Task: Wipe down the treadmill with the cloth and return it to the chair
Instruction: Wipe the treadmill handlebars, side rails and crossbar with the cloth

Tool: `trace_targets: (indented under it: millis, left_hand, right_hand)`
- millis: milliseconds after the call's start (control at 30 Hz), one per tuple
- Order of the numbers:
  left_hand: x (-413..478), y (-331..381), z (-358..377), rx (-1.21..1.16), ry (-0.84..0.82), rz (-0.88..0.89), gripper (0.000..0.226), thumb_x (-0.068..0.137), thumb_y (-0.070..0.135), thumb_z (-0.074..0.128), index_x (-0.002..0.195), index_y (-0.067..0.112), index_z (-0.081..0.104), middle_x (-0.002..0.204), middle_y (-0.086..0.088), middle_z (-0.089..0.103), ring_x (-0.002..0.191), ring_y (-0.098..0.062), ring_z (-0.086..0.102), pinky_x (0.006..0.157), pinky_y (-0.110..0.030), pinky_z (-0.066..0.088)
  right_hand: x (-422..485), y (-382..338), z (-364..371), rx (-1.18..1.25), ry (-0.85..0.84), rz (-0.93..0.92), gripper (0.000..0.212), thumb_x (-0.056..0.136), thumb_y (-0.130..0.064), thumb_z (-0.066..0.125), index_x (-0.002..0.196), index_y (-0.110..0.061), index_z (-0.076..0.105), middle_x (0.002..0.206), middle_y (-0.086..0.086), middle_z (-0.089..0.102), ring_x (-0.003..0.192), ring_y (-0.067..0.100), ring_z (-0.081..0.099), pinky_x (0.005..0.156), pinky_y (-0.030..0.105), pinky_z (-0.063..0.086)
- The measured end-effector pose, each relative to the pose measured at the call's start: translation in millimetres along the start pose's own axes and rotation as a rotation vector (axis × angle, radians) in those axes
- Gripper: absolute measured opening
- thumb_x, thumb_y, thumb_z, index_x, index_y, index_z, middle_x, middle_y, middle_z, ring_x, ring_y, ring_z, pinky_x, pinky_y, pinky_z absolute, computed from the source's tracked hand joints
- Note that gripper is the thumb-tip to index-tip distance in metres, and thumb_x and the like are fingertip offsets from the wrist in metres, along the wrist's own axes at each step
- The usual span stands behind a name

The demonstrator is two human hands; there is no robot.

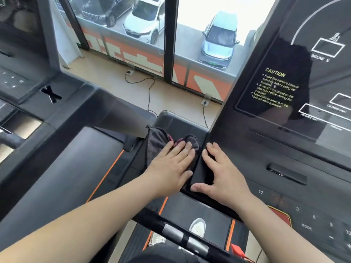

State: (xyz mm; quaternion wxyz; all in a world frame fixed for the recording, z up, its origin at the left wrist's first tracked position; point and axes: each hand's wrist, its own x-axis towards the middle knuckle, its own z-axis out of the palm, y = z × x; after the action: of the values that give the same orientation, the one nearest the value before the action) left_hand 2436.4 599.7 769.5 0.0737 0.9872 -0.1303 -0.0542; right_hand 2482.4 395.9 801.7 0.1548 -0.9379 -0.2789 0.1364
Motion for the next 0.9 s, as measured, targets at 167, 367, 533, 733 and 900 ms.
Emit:
trace_targets:
  millis: [167,367,533,733,900]
  left_hand:
    - [38,-1,0,0.056,-0.068,-0.059,0.066,0.106,0.047,0.01,0.163,0.02,-0.01,0.169,-0.001,-0.021,0.154,-0.019,-0.024,0.125,-0.046,-0.015]
    - [97,-14,-13,0.037,-0.062,-0.107,0.064,0.107,0.046,0.014,0.164,0.02,0.001,0.172,-0.002,-0.008,0.157,-0.02,-0.015,0.126,-0.045,-0.008]
    - [40,-8,2,0.004,-0.034,-0.031,0.062,0.108,0.045,0.015,0.164,0.019,0.008,0.172,0.0,-0.004,0.158,-0.019,-0.009,0.127,-0.044,-0.003]
    - [-24,-49,13,0.023,0.319,-0.022,0.045,0.107,0.031,0.037,0.133,0.007,0.066,0.147,-0.01,0.058,0.14,-0.028,0.05,0.114,-0.046,0.041]
    - [-18,-51,-9,-0.056,0.5,-0.375,0.034,0.102,0.035,0.047,0.114,0.013,0.071,0.127,-0.011,0.06,0.112,-0.036,0.053,0.093,-0.048,0.047]
  right_hand:
    - [1,1,2,-0.016,0.008,-0.018,0.116,0.069,-0.074,0.074,0.159,-0.019,0.027,0.17,-0.008,0.006,0.155,0.004,-0.008,0.126,0.025,0.01]
    - [0,1,0,-0.013,0.004,-0.022,0.115,0.07,-0.071,0.075,0.16,-0.02,0.026,0.17,-0.009,0.005,0.155,0.004,-0.008,0.125,0.026,0.013]
    - [-1,2,1,0.002,0.01,-0.009,0.115,0.069,-0.072,0.075,0.16,-0.021,0.027,0.169,-0.011,0.006,0.154,0.002,-0.008,0.125,0.025,0.013]
    - [-3,-4,-2,0.007,0.027,0.016,0.116,0.067,-0.07,0.079,0.159,-0.019,0.031,0.169,-0.01,0.01,0.155,0.004,-0.002,0.123,0.027,0.02]
    - [-11,-13,-6,0.035,0.044,0.058,0.111,0.068,-0.067,0.08,0.157,-0.02,0.034,0.168,-0.01,0.015,0.155,0.005,0.003,0.121,0.03,0.024]
